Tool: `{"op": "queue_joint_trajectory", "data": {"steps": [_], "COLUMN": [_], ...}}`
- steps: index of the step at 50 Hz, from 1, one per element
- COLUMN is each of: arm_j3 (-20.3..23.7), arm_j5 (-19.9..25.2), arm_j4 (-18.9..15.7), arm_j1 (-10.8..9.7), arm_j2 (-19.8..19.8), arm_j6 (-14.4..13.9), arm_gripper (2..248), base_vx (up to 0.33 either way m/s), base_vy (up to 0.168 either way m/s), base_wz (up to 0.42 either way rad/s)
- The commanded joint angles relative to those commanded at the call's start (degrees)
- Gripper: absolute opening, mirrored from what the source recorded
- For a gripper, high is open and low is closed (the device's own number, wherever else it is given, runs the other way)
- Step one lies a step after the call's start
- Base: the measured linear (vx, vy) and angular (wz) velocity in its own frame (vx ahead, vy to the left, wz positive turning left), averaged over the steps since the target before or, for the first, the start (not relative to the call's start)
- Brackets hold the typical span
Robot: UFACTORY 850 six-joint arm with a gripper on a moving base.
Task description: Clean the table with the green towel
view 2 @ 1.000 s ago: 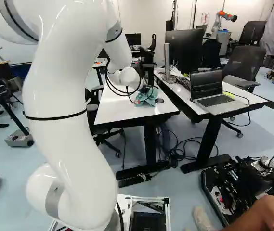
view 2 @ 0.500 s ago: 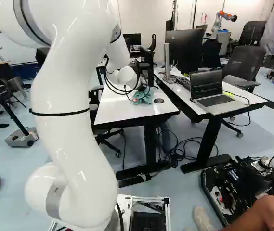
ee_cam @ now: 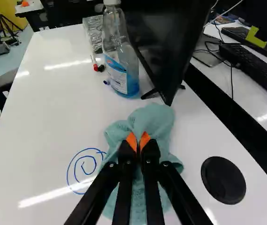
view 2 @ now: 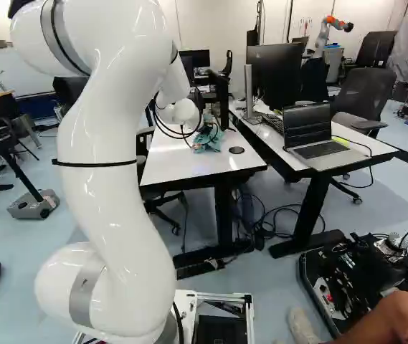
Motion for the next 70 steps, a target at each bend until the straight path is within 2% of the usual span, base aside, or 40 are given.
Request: {"op": "queue_joint_trajectory", "data": {"steps": [17,42,70], "arm_j3": [-1.28,-1.28,-1.28], "arm_j5": [0.0,-0.51,-3.19], "arm_j4": [0.0,0.0,0.0], "arm_j1": [1.35,1.36,1.36], "arm_j2": [-1.0,-1.0,-1.0], "arm_j6": [0.0,0.0,0.0], "arm_gripper": [28,28,28], "base_vx": [0.0,0.0,0.0], "base_vy": [0.0,0.0,0.0], "base_wz": [0.0,0.0,0.0]}}
